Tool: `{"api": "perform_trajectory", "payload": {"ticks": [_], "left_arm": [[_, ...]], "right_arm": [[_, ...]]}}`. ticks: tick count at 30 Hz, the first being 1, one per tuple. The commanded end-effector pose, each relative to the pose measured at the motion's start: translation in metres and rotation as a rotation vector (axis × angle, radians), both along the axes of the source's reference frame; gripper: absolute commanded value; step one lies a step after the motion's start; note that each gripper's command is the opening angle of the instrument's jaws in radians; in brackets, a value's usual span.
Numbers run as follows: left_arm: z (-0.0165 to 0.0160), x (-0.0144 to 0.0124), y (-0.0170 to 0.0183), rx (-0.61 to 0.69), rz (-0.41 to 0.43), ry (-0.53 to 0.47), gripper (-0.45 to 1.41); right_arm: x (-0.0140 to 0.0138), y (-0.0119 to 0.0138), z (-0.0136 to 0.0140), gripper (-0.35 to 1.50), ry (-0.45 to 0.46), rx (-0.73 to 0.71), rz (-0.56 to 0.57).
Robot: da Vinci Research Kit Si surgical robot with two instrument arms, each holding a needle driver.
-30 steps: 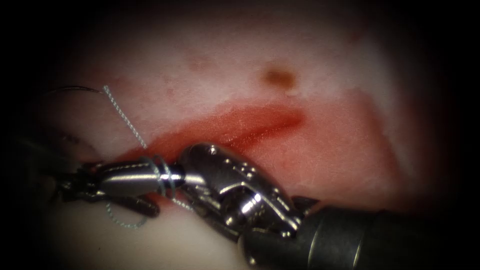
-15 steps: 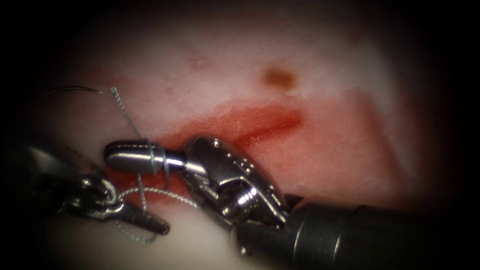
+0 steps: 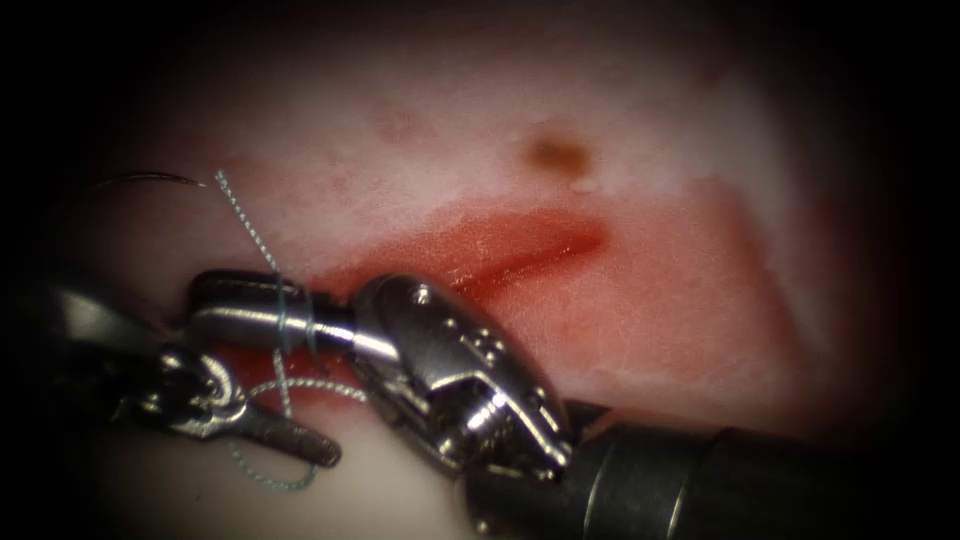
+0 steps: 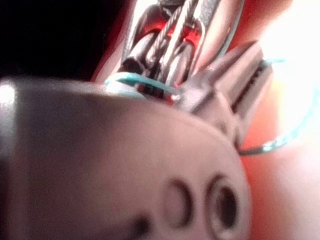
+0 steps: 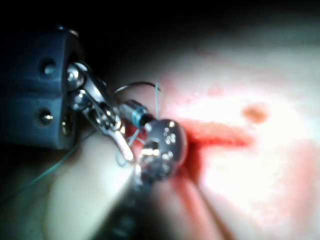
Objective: Wound Closure
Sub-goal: Wrap the suture counter-clockwise twice around the right grasper.
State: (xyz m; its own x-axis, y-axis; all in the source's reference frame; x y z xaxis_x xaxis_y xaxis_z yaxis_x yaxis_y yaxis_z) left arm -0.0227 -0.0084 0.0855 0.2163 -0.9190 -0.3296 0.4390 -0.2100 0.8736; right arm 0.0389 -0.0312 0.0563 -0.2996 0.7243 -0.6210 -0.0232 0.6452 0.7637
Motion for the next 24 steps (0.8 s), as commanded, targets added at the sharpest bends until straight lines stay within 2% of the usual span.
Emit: {"api": "perform_trajectory", "payload": {"ticks": [1, 4, 8, 15, 20, 22, 23, 24], "left_arm": [[-0.0002, -0.0002, 0.0011, -0.001, -0.001, 0.006, -0.45], [-0.0004, -0.0001, 0.0009, 0.004, 0.002, 0.014, -0.45], [-0.0008, 0.0001, 0.0009, 0.007, 0.007, 0.02, -0.45], [-0.0008, 0.0001, 0.0007, 0.007, 0.024, 0.037, -0.45], [-0.001, 0.0002, 0.0004, 0.008, 0.051, 0.065, -0.45], [-0.001, 0.0001, 0.0004, 0.009, 0.055, 0.067, -0.45], [-0.001, 0.0001, 0.0004, 0.009, 0.054, 0.067, -0.45], [-0.001, 0.0001, 0.0004, 0.009, 0.054, 0.068, -0.45]], "right_arm": [[0.001, 0.0007, -0.0006, 0.14, -0.06, -0.022, -0.017], [0.001, 0.0006, -0.0005, 0.16, -0.149, -0.061, -0.039], [0.0011, 0.0003, -0.0007, 0.29, -0.231, -0.098, -0.063], [0.0018, -0.0004, -0.0015, 0.14, -0.281, -0.144, -0.064], [0.0019, -0.001, -0.0024, 0.32, -0.356, -0.22, -0.043], [0.0019, -0.0012, -0.0028, 0.12, -0.369, -0.236, -0.027], [0.0019, -0.0012, -0.0031, -0.1, -0.374, -0.232, -0.02], [0.002, -0.0012, -0.0033, -0.15, -0.38, -0.239, -0.013]]}}
